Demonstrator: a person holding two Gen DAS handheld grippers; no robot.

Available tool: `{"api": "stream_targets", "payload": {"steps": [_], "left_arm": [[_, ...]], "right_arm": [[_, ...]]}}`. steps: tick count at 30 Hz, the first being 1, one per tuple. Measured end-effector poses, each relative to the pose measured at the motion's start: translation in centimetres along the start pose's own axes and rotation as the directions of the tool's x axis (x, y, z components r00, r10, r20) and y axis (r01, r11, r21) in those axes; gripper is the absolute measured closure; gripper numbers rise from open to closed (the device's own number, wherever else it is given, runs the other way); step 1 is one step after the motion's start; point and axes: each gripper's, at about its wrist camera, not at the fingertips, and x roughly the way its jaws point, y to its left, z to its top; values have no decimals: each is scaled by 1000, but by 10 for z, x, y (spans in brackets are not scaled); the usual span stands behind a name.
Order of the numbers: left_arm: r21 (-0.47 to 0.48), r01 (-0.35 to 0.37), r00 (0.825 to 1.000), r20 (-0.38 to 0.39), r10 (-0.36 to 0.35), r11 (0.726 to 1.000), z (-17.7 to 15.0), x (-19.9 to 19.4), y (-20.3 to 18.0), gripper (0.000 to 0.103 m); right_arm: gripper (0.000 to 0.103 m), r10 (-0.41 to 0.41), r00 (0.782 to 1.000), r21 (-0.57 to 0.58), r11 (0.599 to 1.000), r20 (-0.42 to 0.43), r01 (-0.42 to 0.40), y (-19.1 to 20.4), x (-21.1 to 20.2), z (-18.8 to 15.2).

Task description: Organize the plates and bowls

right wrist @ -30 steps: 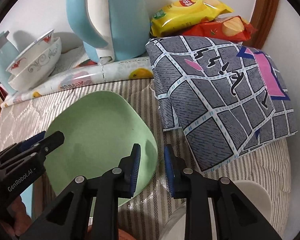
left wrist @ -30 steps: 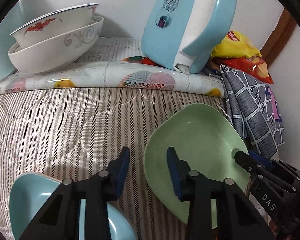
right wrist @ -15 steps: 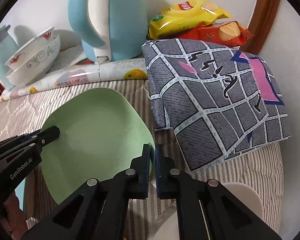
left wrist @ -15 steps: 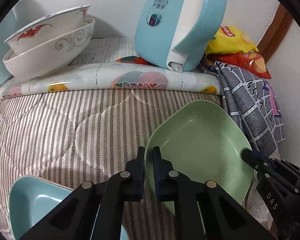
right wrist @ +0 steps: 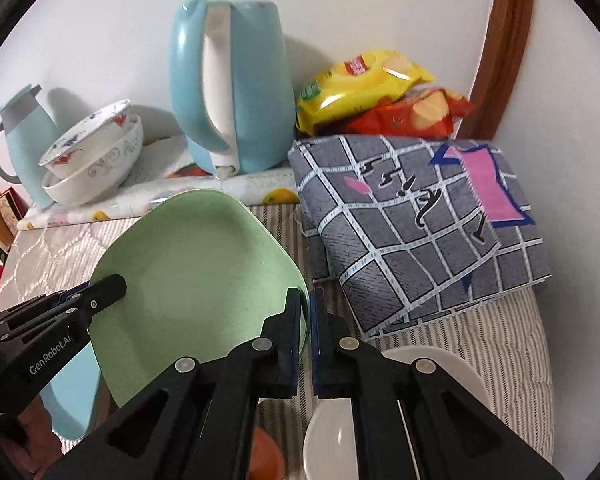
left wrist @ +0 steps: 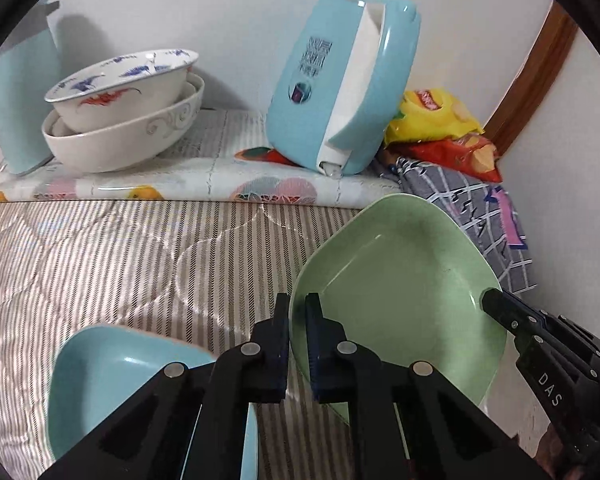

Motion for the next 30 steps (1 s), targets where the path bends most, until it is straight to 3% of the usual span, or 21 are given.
{"api": "stream_targets", "payload": {"steps": [18, 30], "left_arm": [[-25, -11, 997, 77, 12, 1000, -27, -76, 0, 95], [-49, -8, 994, 111, 14, 999, -42, -108, 5, 95]], "right_arm": [[98, 42, 996, 3, 999, 84, -42, 12, -78, -25], [98, 52, 992, -9, 999, 115, -51, 22, -107, -36]]}}
